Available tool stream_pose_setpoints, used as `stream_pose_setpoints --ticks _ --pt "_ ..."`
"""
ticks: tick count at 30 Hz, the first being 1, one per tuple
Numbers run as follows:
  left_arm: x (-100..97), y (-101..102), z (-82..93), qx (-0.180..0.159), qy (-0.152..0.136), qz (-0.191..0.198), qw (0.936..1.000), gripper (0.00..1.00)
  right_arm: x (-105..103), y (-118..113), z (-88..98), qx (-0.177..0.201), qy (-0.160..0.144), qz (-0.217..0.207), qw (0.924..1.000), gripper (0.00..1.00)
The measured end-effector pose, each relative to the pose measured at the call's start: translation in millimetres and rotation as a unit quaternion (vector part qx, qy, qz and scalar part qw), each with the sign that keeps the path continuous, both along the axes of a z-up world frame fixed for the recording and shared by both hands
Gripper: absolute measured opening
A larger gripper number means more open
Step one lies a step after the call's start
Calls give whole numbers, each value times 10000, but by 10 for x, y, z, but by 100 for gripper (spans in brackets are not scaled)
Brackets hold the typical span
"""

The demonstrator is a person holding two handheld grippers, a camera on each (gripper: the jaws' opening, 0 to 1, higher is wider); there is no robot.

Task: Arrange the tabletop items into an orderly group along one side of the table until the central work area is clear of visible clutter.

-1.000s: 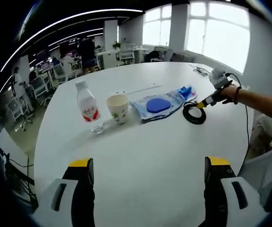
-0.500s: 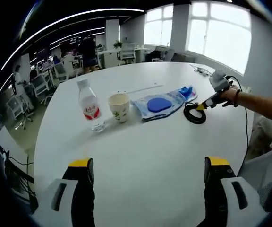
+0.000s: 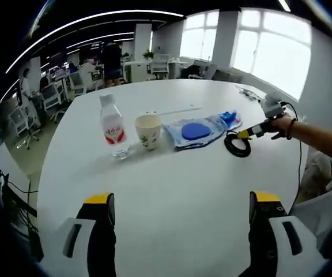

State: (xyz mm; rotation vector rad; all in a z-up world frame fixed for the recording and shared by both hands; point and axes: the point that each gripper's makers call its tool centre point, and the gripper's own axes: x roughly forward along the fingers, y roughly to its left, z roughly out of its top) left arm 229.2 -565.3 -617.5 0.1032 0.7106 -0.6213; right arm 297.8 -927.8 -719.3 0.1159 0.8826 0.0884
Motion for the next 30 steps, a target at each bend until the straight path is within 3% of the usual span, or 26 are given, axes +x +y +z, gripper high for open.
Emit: stream_pose_setpoints --ticks 15,24,30 --pt "24 34 21 -112 -8 121 9999 98 -29 373 442 182 -692 422 9965 90" --pt "22 49 126 -296 -91 149 9994 98 -160 617 660 385 -935 660 9927 100" --pt "-2 78 163 -359 -106 174 9991 99 -320 793 828 362 -1146 925 9884 100"
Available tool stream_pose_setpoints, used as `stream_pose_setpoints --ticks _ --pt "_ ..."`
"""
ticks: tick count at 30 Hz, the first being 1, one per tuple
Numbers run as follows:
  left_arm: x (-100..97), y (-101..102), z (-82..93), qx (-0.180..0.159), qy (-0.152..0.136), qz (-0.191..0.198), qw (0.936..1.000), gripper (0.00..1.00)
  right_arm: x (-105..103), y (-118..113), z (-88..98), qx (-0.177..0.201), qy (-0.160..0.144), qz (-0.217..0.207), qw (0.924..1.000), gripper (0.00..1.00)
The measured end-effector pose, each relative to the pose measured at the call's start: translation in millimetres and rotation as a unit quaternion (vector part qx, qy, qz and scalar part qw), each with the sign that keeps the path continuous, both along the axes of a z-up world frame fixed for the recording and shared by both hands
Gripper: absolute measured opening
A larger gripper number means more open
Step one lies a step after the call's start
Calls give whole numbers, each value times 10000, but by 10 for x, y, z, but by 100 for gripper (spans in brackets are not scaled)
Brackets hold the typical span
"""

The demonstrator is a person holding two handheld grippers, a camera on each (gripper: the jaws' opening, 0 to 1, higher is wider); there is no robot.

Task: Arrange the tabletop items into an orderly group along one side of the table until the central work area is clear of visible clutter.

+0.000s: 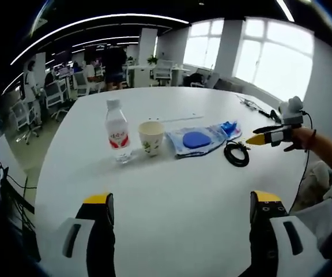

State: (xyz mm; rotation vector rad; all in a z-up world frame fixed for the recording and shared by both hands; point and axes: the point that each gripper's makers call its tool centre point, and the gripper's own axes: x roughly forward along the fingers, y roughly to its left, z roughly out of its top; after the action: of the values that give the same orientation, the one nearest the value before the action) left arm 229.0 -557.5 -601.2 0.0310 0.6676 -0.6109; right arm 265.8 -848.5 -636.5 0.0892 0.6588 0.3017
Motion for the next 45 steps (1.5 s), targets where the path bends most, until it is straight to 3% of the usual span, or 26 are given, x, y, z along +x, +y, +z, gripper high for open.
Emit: stream_pose_setpoints --ticks 16,45 --pt "-143 23 38 -42 -24 -50 10000 99 -435 189 275 79 -159 224 9996 100" --pt "-498 93 146 -181 -98 1 9998 98 -1125 307 338 -33 -115 393 9992 100"
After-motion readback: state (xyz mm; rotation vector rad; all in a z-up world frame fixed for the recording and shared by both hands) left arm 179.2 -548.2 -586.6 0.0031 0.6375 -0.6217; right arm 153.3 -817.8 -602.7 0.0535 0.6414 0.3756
